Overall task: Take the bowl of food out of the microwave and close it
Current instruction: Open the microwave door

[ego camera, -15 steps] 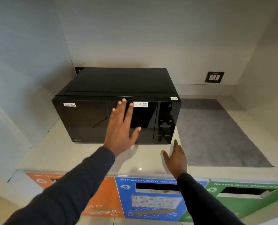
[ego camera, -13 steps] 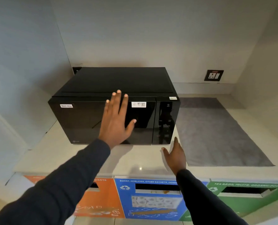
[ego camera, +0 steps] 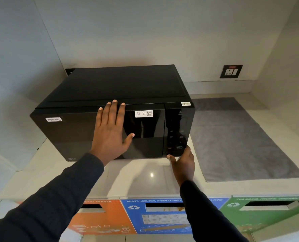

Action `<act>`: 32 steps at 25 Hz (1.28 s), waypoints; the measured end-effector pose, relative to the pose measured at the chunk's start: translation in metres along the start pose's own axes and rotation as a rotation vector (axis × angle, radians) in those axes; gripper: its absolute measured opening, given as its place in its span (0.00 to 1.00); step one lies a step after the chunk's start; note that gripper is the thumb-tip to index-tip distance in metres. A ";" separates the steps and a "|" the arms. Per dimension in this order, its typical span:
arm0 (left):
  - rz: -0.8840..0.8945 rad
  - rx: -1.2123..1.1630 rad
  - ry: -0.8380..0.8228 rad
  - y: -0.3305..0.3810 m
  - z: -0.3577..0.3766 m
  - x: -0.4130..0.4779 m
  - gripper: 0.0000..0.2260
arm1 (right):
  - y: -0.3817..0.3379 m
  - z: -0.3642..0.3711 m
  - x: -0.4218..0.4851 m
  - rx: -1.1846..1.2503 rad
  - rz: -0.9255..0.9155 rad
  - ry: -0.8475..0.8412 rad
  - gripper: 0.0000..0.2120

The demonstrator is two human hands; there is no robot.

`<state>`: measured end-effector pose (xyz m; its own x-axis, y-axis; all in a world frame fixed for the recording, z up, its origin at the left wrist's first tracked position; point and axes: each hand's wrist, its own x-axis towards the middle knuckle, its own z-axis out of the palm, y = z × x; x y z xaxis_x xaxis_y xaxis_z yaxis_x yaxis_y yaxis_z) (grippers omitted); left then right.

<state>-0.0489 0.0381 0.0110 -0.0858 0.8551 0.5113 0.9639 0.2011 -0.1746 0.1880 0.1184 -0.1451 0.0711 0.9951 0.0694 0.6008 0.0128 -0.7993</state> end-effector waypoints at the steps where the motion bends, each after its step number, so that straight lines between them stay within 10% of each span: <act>1: 0.005 -0.005 0.016 -0.002 0.002 0.001 0.43 | -0.001 0.002 0.000 -0.034 -0.014 0.024 0.37; 11: 0.009 -0.036 -0.062 -0.001 -0.015 -0.011 0.41 | -0.021 -0.009 0.005 0.062 0.067 -0.038 0.33; 17: -0.027 -0.178 -0.106 0.004 -0.038 -0.017 0.38 | -0.083 -0.091 0.012 0.073 -0.312 0.262 0.33; 26: -0.253 -0.308 -0.134 0.019 -0.111 -0.056 0.23 | -0.172 -0.108 0.023 -0.707 -0.643 -0.109 0.41; 32: -0.520 -0.033 -0.612 0.020 -0.157 -0.040 0.35 | -0.175 -0.107 0.004 -0.773 -0.590 -0.162 0.47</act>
<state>0.0132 -0.0670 0.1191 -0.6394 0.7682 -0.0336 0.7688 0.6394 -0.0113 0.1687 0.1100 0.0586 -0.4825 0.8520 0.2030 0.8641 0.5010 -0.0489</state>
